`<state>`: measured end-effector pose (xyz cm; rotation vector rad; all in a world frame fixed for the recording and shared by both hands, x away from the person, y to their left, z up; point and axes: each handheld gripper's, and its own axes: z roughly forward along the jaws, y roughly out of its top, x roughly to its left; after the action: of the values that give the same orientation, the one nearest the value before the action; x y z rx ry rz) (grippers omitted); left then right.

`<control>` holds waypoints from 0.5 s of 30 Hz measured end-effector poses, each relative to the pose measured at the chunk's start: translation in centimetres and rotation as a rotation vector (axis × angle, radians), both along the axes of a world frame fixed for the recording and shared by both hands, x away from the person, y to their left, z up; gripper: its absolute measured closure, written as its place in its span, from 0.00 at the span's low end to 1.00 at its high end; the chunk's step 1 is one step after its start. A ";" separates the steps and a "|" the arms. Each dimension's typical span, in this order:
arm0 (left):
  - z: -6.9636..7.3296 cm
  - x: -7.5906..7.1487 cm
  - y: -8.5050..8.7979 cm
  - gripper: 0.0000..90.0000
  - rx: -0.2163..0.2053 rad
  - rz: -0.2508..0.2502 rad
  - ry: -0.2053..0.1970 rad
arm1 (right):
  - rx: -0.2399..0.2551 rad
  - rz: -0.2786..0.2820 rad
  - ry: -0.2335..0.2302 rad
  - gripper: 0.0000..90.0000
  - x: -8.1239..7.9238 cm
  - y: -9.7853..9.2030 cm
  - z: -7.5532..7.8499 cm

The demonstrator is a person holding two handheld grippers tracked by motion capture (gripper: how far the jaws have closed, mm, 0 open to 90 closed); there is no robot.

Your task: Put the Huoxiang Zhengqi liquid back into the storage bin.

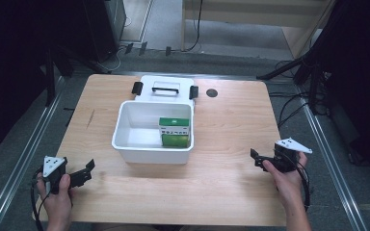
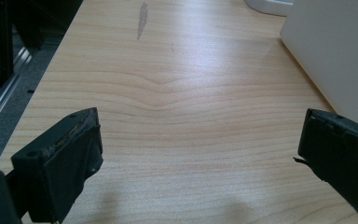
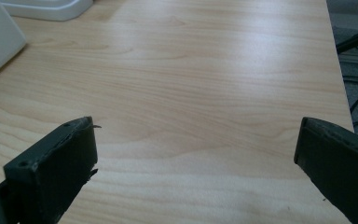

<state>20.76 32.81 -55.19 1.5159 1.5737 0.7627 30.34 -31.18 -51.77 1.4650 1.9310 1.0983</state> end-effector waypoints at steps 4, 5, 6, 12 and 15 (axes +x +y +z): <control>0.0 0.0 0.0 0.01 0.000 0.000 0.000 | 0.009 -0.015 0.002 0.00 -0.9 -0.7 -0.7; 0.0 0.0 0.0 0.01 0.000 0.000 0.000 | 0.012 -0.020 0.005 0.00 -1.1 -0.8 -0.9; 0.0 0.0 0.0 0.01 -0.001 -0.001 0.001 | 0.012 -0.023 0.006 0.00 -1.3 -1.0 -1.1; 0.0 0.0 0.0 0.01 -0.001 0.001 0.000 | 0.009 -0.050 0.005 0.00 -3.0 -1.9 -1.7; 0.0 0.0 0.0 0.01 -0.001 0.001 0.000 | 0.002 -0.068 0.011 0.01 -3.8 -2.3 -2.0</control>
<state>20.75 32.82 -55.19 1.5143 1.5744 0.7626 26.50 -33.47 -53.73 1.5284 1.8738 1.0642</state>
